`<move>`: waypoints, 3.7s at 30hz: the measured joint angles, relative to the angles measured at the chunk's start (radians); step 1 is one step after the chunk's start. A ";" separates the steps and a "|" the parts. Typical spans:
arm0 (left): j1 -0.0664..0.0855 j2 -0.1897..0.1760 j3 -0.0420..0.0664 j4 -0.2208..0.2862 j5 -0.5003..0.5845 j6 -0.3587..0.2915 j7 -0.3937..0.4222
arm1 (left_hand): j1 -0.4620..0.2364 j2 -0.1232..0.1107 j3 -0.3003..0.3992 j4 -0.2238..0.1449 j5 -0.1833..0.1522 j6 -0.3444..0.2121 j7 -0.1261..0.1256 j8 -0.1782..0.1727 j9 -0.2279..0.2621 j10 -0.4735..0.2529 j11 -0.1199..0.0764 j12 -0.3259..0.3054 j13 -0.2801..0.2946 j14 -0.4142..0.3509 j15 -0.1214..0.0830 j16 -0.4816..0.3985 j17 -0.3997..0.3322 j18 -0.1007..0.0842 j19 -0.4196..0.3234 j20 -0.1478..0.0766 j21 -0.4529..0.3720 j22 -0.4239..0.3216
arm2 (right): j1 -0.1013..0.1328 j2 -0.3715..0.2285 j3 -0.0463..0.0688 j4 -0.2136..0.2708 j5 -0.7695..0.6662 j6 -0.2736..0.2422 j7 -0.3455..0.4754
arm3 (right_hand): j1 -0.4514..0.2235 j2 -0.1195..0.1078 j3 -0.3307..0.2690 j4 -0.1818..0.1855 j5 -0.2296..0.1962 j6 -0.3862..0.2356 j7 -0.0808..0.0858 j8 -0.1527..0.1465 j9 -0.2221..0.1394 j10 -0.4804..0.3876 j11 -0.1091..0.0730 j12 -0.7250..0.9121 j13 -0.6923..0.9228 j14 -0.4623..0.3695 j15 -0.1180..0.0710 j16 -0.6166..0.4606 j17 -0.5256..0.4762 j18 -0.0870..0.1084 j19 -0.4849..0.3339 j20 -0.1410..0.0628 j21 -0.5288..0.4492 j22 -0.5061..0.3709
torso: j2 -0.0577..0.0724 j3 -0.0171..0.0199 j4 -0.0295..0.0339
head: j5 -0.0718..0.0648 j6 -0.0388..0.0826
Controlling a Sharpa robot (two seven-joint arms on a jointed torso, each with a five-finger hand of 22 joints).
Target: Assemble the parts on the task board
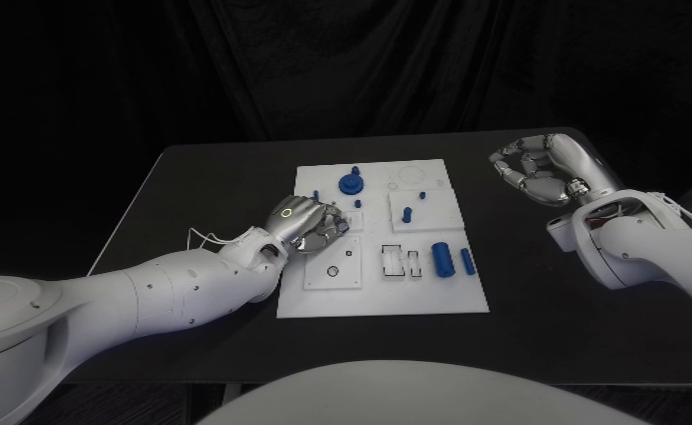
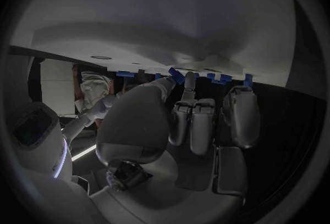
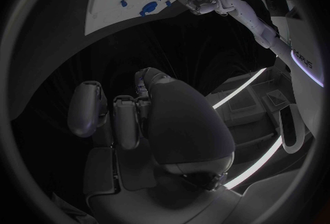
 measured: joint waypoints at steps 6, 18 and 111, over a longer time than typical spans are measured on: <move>0.000 -0.001 0.000 0.002 -0.006 -0.003 0.004 | 0.013 0.003 0.000 0.000 0.000 0.002 -0.002 0.000 -0.002 0.000 0.000 0.000 0.000 0.000 0.000 0.000 0.000 0.000 0.000 0.000 0.004 0.000 | 0.000 0.000 0.000 0.000 0.000 0.000 0.000 | 0.000 0.000 0.002 -0.002 0.000 0.000 0.000 0.000 0.000 0.000 0.000 0.000 0.000 0.000 0.000 0.000 0.000 0.000 0.000 0.000 0.000 0.000 | 0.000 0.0001 -0.0001 | 0.000 0.000; -0.001 -0.007 -0.001 0.019 -0.011 -0.030 0.035 | 0.084 -0.012 0.011 -0.020 -0.041 0.018 -0.007 0.006 -0.002 0.000 0.000 0.000 0.000 0.000 0.000 0.000 0.001 0.000 0.016 -0.002 0.026 0.000 | 0.000 -0.002 0.000 0.001 0.000 0.000 0.000 | 0.005 -0.005 0.005 -0.005 0.000 0.000 0.000 0.000 -0.001 0.000 0.000 0.000 0.000 0.000 0.000 0.000 0.000 0.000 0.000 0.000 0.000 0.001 | 0.000 0.0002 0.0000 | 0.000 0.000; 0.269 -0.051 -0.002 0.332 0.303 0.352 -0.784 | -0.051 -0.055 0.183 -0.076 0.017 0.036 0.000 0.052 0.027 0.002 -0.027 0.000 0.000 0.000 -0.029 0.000 0.000 0.000 0.055 -0.028 0.030 0.000 | 0.000 0.004 0.000 0.001 0.000 -0.001 -0.001 | 0.005 -0.005 0.009 -0.009 0.000 0.000 0.000 0.004 -0.002 0.000 0.000 0.000 0.000 0.000 0.000 0.000 0.000 0.000 0.000 0.000 0.000 0.000 | 0.002 0.0003 0.0008 | 0.009 0.000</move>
